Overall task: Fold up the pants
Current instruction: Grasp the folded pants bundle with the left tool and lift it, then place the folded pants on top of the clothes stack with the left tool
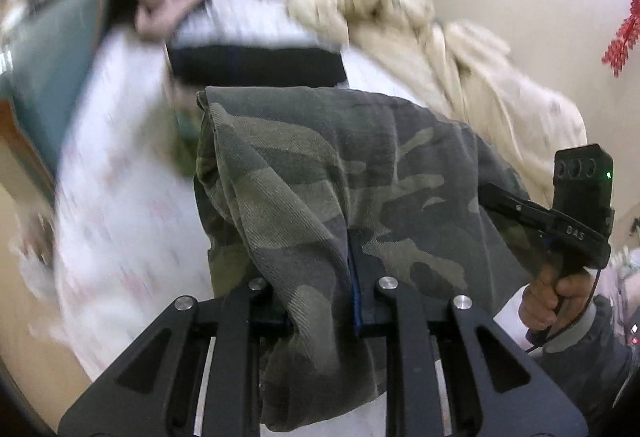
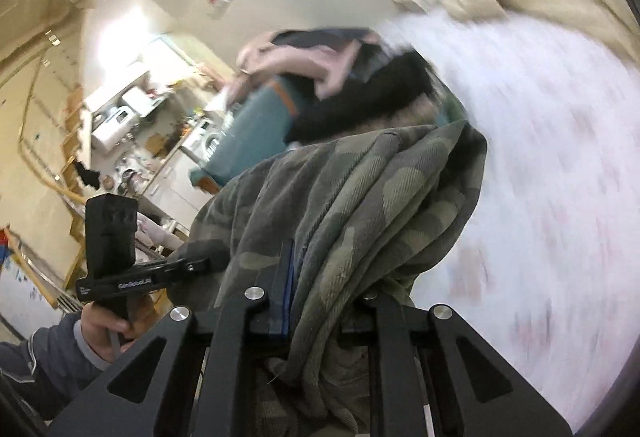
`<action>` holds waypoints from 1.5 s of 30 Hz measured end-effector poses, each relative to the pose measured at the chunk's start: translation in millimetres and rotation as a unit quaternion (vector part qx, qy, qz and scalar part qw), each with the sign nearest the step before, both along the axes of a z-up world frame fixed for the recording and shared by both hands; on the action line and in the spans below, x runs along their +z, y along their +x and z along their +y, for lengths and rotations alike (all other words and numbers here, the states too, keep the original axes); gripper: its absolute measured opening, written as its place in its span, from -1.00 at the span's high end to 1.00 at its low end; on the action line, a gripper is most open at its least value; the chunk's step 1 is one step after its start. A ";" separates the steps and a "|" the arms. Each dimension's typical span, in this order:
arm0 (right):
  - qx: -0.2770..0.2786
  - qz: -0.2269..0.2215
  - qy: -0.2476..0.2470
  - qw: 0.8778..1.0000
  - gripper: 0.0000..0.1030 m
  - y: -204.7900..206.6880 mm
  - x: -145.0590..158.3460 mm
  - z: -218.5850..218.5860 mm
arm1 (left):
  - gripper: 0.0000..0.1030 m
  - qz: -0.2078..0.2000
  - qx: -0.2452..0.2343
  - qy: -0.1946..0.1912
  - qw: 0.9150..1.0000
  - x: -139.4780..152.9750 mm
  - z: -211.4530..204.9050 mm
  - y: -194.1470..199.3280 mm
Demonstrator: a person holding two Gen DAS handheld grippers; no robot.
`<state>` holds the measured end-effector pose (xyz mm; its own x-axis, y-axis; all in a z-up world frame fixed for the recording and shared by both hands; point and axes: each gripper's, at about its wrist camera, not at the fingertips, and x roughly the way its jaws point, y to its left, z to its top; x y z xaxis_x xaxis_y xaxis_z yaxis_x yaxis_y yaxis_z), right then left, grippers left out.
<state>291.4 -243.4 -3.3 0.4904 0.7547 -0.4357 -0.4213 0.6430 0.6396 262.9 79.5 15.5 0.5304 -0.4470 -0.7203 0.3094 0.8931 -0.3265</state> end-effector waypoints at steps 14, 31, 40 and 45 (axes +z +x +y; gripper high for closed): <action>0.033 0.025 -0.133 0.990 0.66 283.2 12.1 70.2 | 0.57 0.101 0.063 -0.021 0.993 -25.6 45.9 293.4; -0.086 0.019 -0.246 0.965 -0.66 291.6 -11.1 49.6 | -0.52 0.049 0.133 0.047 0.989 -55.2 60.9 287.4; -0.105 -0.033 -0.196 0.975 -0.68 185.9 62.2 22.3 | -0.52 -0.050 0.173 0.071 0.981 11.2 56.3 187.2; -0.117 -0.063 -0.197 0.971 -0.77 82.5 80.6 15.0 | -0.52 -0.124 0.166 0.106 0.973 29.2 28.9 79.8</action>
<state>373.9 -228.3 77.3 0.6968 0.4026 -0.5936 -0.2927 0.9152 0.2770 342.7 108.4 44.6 0.7891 -0.0767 -0.6095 0.0386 0.9964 -0.0754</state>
